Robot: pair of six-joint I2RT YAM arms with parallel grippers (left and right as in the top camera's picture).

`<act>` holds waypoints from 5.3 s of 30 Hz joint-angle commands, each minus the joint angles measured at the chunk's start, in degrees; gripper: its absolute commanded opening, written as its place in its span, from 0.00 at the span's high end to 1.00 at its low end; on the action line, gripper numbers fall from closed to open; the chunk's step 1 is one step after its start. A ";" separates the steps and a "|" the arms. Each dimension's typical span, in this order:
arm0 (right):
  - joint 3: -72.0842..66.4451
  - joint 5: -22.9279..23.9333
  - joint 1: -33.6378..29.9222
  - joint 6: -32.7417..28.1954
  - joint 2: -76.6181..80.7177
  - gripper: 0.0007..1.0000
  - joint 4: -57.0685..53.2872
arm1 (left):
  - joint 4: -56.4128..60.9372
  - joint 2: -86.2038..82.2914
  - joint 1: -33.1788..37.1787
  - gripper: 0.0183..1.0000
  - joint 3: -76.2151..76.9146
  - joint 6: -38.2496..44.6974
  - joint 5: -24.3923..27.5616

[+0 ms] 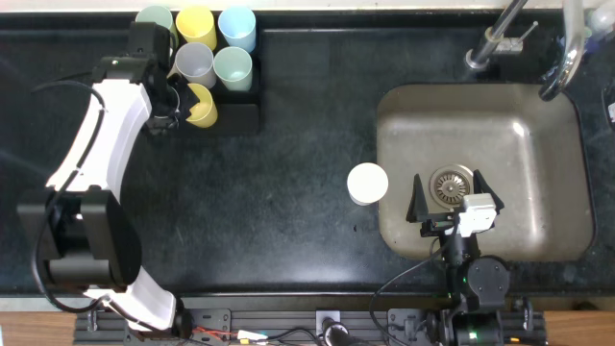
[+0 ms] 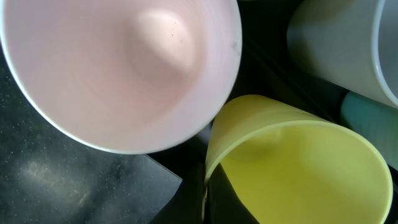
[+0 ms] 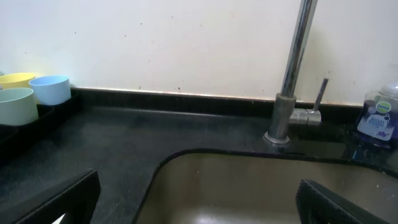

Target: Store Cups

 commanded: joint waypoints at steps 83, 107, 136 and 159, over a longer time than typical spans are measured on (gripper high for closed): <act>-0.79 -0.24 -0.37 0.39 -0.44 0.00 0.33 | 49.86 -105.72 0.44 0.00 -84.50 44.24 -1.99; -0.79 -3.82 -0.31 4.83 -0.44 0.00 0.76 | 49.83 -105.72 0.44 0.00 -84.50 44.24 -1.99; 77.53 -4.76 3.76 -0.33 69.59 0.00 -72.87 | 49.86 -105.72 0.44 0.00 -84.50 44.24 -1.99; 80.28 -6.21 10.88 -17.75 95.38 0.01 -74.40 | 49.86 -105.72 0.44 0.00 -84.50 44.24 -1.99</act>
